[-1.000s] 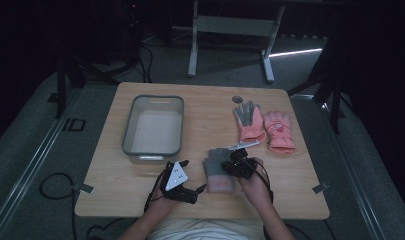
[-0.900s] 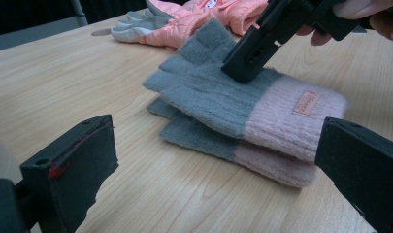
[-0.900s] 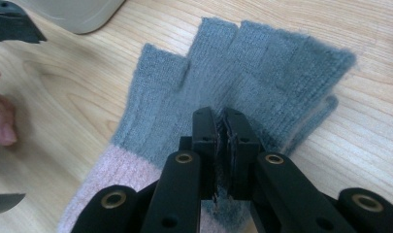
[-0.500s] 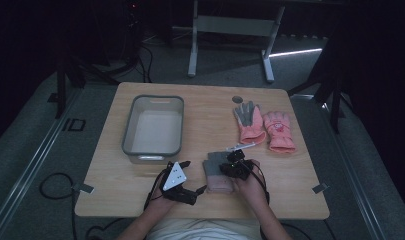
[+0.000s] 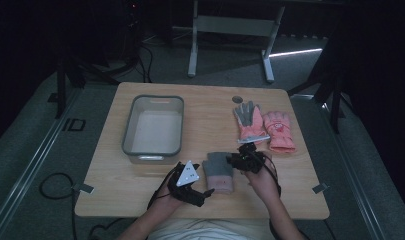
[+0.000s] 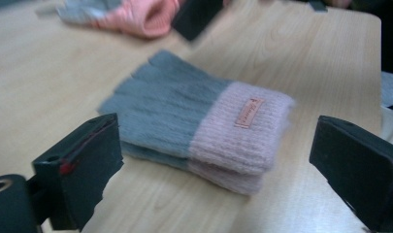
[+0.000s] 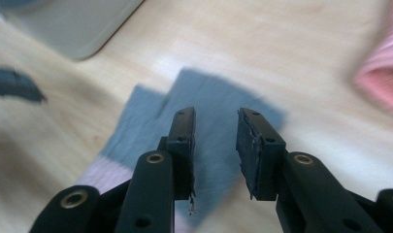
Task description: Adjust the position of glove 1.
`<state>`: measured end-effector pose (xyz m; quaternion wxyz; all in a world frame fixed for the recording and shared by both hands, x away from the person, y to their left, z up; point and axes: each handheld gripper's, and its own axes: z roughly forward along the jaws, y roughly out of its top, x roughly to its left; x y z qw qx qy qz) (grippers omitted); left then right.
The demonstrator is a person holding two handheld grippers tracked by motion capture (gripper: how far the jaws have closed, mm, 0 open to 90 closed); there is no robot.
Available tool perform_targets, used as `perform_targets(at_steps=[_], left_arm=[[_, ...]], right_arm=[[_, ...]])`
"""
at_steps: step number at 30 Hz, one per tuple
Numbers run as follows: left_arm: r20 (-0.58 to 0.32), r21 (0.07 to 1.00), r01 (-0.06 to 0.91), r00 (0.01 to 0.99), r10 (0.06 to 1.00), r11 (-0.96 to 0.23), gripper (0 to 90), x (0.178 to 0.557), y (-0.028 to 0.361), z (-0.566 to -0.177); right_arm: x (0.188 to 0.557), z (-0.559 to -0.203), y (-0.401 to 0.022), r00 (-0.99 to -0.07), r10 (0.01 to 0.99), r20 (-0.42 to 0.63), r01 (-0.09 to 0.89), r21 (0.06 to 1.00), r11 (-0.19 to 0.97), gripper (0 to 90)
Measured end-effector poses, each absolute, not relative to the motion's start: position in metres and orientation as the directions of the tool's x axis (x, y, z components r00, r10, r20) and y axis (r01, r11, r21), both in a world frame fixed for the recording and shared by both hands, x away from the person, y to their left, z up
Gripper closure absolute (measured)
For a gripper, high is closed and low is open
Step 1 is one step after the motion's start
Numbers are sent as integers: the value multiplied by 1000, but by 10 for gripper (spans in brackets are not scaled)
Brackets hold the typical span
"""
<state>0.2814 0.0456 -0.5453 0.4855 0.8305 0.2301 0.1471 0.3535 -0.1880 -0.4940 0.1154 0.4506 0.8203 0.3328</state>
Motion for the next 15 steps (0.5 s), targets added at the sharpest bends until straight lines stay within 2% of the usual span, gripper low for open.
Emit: perform_targets(at_steps=[2,3,4,5,6,9,11,15], left_arm=[[42,863,232,852,522,-448,69,281,42,-543],[84,857,179,876,474,-483,77,279,36,-541],[84,857,179,876,474,-483,77,279,36,-541],[91,848,147,906,414,-509,77,280,29,-542],[91,848,147,906,414,-509,77,280,29,-542],[74,836,140,929,362,-531,78,287,20,-543],[145,818,79,930,337,-570,118,291,12,-543],[193,793,17,941,278,-609,176,295,3,-545]], right_arm=[[356,-490,-192,-567,815,116,661,655,366,658],[361,-485,-200,-569,810,142,666,657,353,634],[361,-485,-200,-569,810,142,666,657,353,634],[367,-485,-204,-561,816,141,669,658,346,594],[370,-487,-205,-559,817,141,672,655,347,570],[376,-491,-206,-551,821,151,686,642,342,552],[386,-499,-204,-555,819,149,695,624,357,522],[400,-514,-203,-536,825,181,725,600,339,494]])
